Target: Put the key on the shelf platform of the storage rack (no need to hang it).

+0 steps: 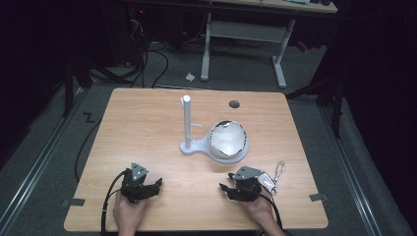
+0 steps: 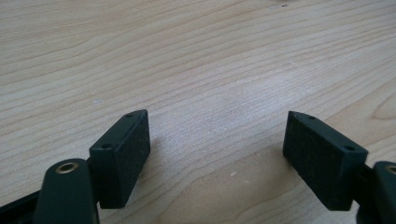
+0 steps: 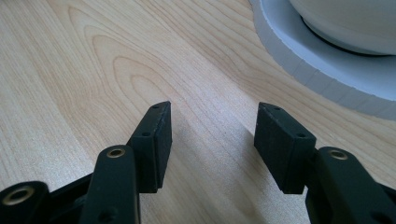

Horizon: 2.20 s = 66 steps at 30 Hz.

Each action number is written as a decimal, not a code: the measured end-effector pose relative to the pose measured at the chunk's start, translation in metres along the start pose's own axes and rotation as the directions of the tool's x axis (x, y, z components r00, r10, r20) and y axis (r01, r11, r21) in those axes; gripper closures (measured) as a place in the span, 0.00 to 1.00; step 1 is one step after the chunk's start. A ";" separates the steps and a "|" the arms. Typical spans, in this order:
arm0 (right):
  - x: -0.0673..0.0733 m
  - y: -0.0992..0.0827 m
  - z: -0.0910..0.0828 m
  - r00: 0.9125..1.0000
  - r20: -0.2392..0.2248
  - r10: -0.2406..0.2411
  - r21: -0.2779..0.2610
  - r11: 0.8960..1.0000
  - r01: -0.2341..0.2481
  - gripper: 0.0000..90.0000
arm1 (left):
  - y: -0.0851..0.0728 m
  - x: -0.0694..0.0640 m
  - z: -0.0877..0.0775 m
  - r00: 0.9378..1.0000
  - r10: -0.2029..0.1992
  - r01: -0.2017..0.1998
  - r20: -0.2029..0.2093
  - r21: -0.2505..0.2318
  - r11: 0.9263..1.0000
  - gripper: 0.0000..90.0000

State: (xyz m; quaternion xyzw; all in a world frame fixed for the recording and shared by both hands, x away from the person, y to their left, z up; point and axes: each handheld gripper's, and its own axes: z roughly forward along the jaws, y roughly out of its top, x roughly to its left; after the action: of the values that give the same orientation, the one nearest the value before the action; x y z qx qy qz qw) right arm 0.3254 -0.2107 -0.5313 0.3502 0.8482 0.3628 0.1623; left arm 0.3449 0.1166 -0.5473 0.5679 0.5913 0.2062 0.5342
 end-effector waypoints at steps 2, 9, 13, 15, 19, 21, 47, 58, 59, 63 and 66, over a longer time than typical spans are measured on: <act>0.000 0.000 0.000 1.000 0.000 0.000 0.000 1.000 0.000 0.52 | 0.000 0.000 0.000 1.000 0.000 0.000 0.000 0.000 1.000 0.26; 0.000 0.000 0.000 1.000 0.000 0.000 0.000 1.000 0.000 0.52 | 0.000 0.000 0.000 1.000 0.000 0.000 0.000 0.000 1.000 0.26; 0.000 0.000 0.000 1.000 -0.001 0.000 0.000 1.000 0.000 0.52 | 0.000 0.000 0.000 1.000 0.000 0.000 0.000 0.000 1.000 0.26; 0.000 0.000 0.000 1.000 -0.001 0.000 0.000 1.000 0.000 0.52 | 0.000 0.000 0.000 1.000 0.000 0.000 0.000 0.000 1.000 0.26; 0.000 0.000 0.000 1.000 -0.001 0.001 0.003 1.000 -0.001 0.52 | 0.000 0.000 0.000 1.000 0.001 -0.001 0.000 0.000 1.000 0.26; 0.000 0.000 0.000 1.000 -0.001 0.000 0.003 1.000 0.000 0.51 | 0.000 0.000 0.000 1.000 0.001 -0.001 0.000 0.001 1.000 0.26; 0.003 0.001 0.001 1.000 0.003 0.024 -0.001 1.000 -0.024 0.45 | 0.000 0.000 0.000 1.000 0.000 0.000 0.000 0.001 1.000 0.26; 0.003 0.002 -0.002 0.999 0.001 0.047 0.009 0.999 -0.047 0.44 | 0.000 0.000 0.000 1.000 0.001 -0.001 0.000 0.001 1.000 0.26; 0.002 0.002 -0.004 0.999 0.002 0.051 0.005 0.999 -0.051 0.44 | 0.000 0.000 0.000 1.000 0.001 -0.001 0.000 0.001 1.000 0.26; -0.002 0.002 -0.008 0.997 0.008 0.077 -0.006 0.997 -0.077 0.44 | 0.000 0.000 0.000 1.000 0.001 -0.001 0.000 0.001 1.000 0.26; -0.005 0.002 -0.011 0.996 0.016 0.085 -0.017 0.996 -0.085 0.44 | 0.000 0.000 0.000 1.000 0.000 0.000 0.000 0.001 1.000 0.26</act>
State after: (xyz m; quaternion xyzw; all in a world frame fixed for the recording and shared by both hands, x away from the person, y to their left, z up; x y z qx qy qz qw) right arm 0.3239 -0.2186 -0.5228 0.3875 0.8281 0.3736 0.1567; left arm 0.3449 0.1167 -0.5472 0.5682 0.5913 0.2061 0.5340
